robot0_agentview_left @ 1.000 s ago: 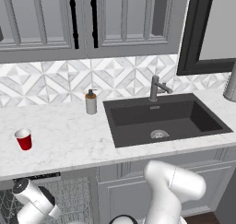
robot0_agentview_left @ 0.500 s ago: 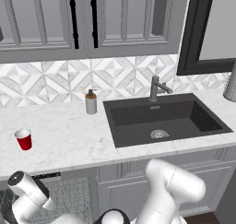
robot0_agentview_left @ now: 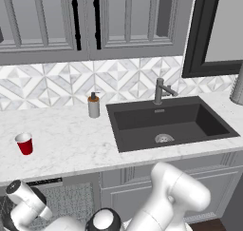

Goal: Pick up the cup and bowl from the counter, place them in the dishwasher, and close the dishwasher door.

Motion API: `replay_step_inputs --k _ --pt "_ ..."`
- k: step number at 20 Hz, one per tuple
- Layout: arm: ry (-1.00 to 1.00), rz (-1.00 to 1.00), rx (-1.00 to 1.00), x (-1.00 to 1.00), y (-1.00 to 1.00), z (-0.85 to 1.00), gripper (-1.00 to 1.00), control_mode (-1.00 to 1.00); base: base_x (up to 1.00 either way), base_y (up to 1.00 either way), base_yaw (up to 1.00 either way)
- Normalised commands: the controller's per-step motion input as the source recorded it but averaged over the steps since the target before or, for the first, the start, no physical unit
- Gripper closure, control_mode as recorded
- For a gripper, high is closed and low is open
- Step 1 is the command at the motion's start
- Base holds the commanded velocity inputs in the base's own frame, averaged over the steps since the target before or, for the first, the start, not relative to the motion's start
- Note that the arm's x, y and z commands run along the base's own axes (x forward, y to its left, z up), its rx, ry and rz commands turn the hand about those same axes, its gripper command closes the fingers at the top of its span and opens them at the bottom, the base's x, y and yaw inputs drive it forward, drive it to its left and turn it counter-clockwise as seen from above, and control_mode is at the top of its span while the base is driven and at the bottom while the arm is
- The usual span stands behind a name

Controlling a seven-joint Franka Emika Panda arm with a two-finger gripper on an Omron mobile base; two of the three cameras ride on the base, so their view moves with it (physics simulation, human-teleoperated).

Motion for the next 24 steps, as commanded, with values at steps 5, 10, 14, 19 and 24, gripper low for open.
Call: replay_step_inputs --k 5,10,14,19,24 --pt "0.01 -0.03 -0.05 0.11 0.19 -0.79 1.00 -1.00 0.00 0.00 0.00" --pt "0.16 0.02 -0.12 0.03 0.22 -0.38 1.00 -1.00 0.00 0.00 0.00" --pt "0.29 0.20 -0.19 0.00 0.29 0.00 1.00 -1.00 0.00 0.00 0.00" --pt "0.05 0.18 -0.02 -0.28 0.00 -0.16 1.00 -1.00 0.00 0.00 0.00" --pt "-0.01 0.05 0.00 -0.08 0.00 -0.04 -1.00 -1.00 0.00 0.00 0.00"
